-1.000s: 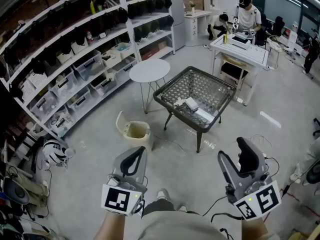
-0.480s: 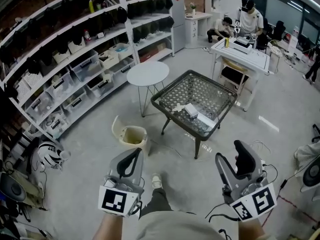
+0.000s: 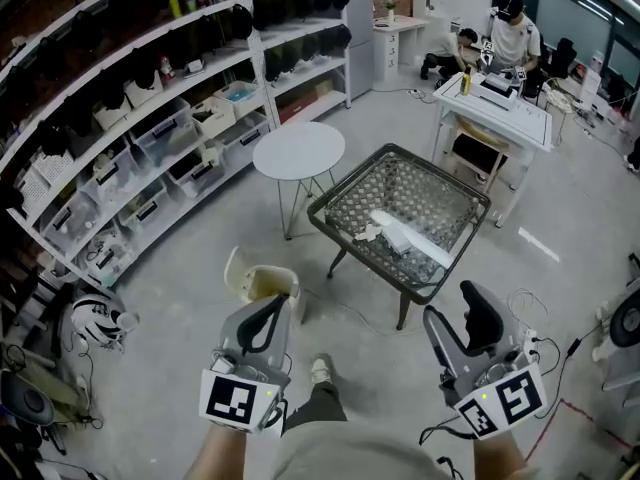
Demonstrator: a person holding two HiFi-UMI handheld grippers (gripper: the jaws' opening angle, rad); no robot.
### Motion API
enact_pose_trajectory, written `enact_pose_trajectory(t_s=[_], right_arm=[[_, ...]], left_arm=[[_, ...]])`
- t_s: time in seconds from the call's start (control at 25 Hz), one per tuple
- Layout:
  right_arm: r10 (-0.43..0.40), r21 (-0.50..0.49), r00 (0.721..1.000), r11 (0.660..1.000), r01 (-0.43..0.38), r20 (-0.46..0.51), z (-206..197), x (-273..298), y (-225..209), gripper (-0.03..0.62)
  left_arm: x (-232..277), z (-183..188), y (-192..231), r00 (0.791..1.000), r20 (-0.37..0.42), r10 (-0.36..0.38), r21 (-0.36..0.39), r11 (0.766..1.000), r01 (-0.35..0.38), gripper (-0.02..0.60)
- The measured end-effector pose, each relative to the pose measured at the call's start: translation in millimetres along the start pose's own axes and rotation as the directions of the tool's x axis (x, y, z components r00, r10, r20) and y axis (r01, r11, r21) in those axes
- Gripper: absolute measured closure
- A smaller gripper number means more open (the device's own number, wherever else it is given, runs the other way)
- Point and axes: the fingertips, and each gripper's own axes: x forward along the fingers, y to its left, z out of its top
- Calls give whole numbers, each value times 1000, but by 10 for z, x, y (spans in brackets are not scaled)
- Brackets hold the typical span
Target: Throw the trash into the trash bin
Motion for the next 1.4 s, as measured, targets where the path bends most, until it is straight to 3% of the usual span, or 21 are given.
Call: enact_pose_trajectory(t_s=[0.52,0.76,1.4], right_arm=[[-81,10,994,997,82,-74,-234,1911,-354,341],[-116,-13,990,993,115,-78,-218,2528,-362,341],[-111,-15,984,994,110,-141,-500,3047,-715,341]], left_arm=[[1254,-148,1487,997,-33,-66,9,998,66,580],[1541,-183,2029,996,-21,-90,7,996,90,579],[1976,-491,2353,995,-77,-57,-27,998,55,579]])
